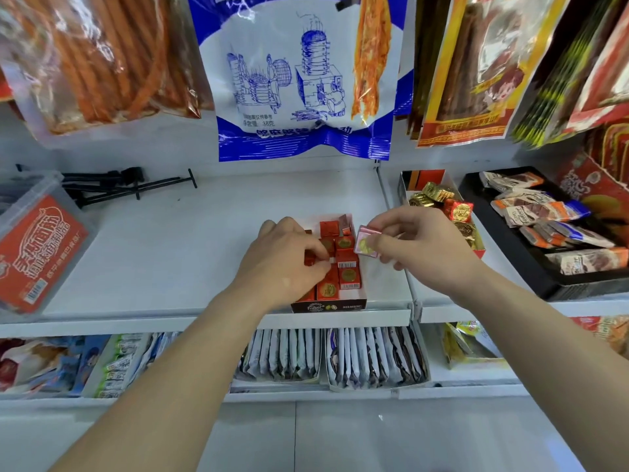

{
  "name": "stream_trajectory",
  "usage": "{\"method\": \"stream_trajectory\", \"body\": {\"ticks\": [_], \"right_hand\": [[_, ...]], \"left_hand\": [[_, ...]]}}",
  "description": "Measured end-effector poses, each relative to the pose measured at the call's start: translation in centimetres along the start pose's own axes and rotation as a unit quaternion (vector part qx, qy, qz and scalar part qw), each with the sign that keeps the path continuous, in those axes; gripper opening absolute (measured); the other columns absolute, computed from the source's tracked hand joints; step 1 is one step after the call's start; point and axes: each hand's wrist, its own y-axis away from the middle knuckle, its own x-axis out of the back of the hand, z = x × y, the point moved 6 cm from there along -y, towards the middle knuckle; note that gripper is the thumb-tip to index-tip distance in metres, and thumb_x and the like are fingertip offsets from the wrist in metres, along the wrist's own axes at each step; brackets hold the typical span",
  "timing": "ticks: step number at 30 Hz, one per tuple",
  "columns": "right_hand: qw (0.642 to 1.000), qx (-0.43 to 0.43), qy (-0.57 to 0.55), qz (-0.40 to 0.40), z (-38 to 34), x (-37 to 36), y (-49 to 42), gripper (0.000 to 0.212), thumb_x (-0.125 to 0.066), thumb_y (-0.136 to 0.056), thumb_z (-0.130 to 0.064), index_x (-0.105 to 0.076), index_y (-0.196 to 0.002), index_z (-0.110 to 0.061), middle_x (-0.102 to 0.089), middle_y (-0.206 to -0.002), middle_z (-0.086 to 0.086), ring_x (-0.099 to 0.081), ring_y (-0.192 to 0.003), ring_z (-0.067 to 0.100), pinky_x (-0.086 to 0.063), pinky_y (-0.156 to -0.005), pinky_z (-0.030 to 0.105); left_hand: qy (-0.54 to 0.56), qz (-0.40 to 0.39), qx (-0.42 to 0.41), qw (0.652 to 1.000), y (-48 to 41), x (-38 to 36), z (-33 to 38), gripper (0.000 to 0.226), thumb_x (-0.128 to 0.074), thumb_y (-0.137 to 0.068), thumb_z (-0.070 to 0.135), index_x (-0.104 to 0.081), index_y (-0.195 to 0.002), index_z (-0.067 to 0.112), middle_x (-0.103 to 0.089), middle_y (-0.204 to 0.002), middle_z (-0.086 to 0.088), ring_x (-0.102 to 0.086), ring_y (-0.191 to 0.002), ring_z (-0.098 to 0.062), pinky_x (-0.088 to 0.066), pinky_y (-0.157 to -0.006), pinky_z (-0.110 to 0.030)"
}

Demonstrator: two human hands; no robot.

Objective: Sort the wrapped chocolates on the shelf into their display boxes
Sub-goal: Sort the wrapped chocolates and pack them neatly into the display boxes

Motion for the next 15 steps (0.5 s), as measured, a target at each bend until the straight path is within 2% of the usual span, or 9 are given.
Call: {"method": "stream_trajectory", "body": {"ticks": [4, 8, 12, 15], "right_hand": [[1.0, -0.003, -0.013, -0.017, 0.07, -0.46, -0.33, 0.013, -0.073, -0.087, -0.025, -0.071, -0.098, -0.019, -0.072, -0.076, 0.002, -0.069, -0.067, 0.015, -0.055, -0.058, 0.028], [0.999, -0.009, -0.02, -0.026, 0.2, -0.6, -0.59, 0.013, -0.072, -0.088, -0.024, -0.071, -0.099, -0.019, -0.072, -0.076, 0.002, -0.069, -0.068, 0.015, -0.055, -0.057, 0.027], [0.999, -0.013, -0.03, -0.029, 0.35, -0.64, -0.83, 0.013, -0.072, -0.088, -0.023, -0.07, -0.1, -0.017, -0.072, -0.075, 0.002, -0.07, -0.069, 0.017, -0.056, -0.059, 0.028], [0.999, -0.015, -0.034, -0.024, 0.33, -0.65, -0.91, 0.014, -0.072, -0.088, -0.024, -0.07, -0.1, -0.017, -0.072, -0.076, 0.002, -0.069, -0.068, 0.016, -0.056, -0.059, 0.029]], "left_hand": [[-0.037, -0.041, 0.004, 0.998, -0.73, -0.39, 0.15, 0.031, -0.058, -0.087, 0.06, -0.067, -0.111, 0.043, -0.043, -0.113, 0.008, -0.036, -0.115, -0.017, -0.041, -0.099, -0.04], [-0.013, -0.044, -0.008, 0.999, -1.03, -0.43, 0.06, 0.026, -0.065, -0.082, 0.06, -0.071, -0.099, 0.042, -0.043, -0.108, 0.01, -0.037, -0.111, -0.014, -0.041, -0.096, -0.037], [0.037, -0.042, -0.029, 0.998, -0.97, -0.23, 0.31, 0.012, -0.072, -0.081, 0.05, -0.066, -0.088, 0.042, -0.046, -0.106, 0.014, -0.038, -0.109, -0.011, -0.039, -0.094, -0.032], [0.077, -0.042, -0.041, 0.995, -0.91, 0.01, 0.59, 0.012, -0.076, -0.081, 0.039, -0.064, -0.082, 0.039, -0.054, -0.1, 0.019, -0.049, -0.101, -0.009, -0.044, -0.088, -0.03]]}}
